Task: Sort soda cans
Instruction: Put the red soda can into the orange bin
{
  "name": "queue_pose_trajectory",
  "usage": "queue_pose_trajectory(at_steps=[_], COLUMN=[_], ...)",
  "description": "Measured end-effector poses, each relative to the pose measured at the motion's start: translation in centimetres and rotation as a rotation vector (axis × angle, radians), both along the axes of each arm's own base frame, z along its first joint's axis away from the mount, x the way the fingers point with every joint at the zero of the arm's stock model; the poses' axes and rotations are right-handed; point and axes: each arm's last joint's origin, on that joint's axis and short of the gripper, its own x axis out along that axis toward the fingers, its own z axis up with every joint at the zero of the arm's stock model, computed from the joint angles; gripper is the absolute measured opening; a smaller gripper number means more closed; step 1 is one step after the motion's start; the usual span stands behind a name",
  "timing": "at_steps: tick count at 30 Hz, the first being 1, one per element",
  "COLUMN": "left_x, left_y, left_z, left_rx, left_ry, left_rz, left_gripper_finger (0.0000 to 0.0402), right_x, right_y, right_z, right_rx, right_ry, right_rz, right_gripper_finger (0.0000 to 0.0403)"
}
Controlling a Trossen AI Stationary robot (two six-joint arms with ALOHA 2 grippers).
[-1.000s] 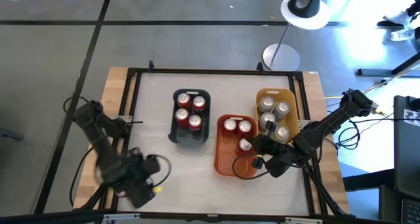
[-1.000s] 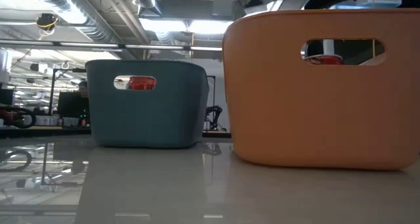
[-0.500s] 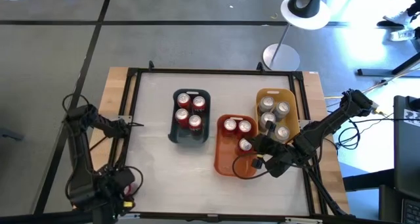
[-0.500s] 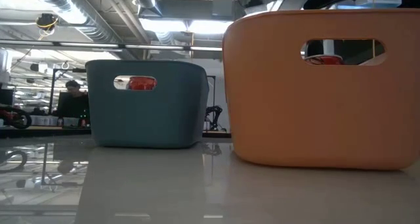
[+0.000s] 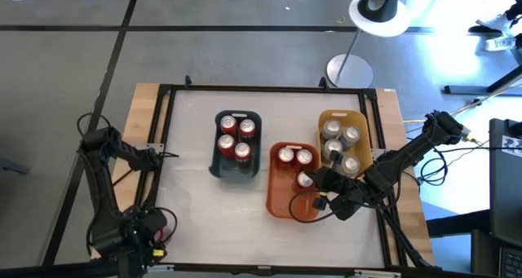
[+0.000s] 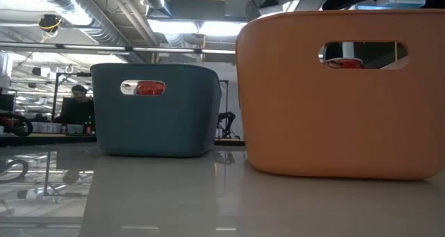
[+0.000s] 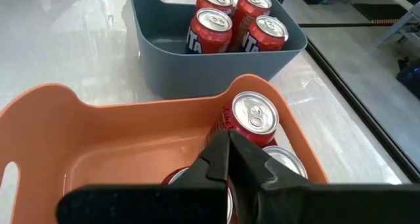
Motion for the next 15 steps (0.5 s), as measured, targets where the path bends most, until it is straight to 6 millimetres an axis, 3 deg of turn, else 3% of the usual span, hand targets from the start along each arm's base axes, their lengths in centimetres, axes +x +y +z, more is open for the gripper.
queue_pose_trajectory(at_steps=[15], left_x=[-1.6], left_y=[0.6], left_z=[-3.9], left_rx=[-0.081], left_ry=[-0.011], left_rz=[-0.039], left_gripper_finger=[0.036], right_x=[0.1], right_y=[0.1], right_z=[0.1], right_rx=[0.005], right_ry=[-0.013], right_rz=[-0.001], right_gripper_finger=[0.0005])
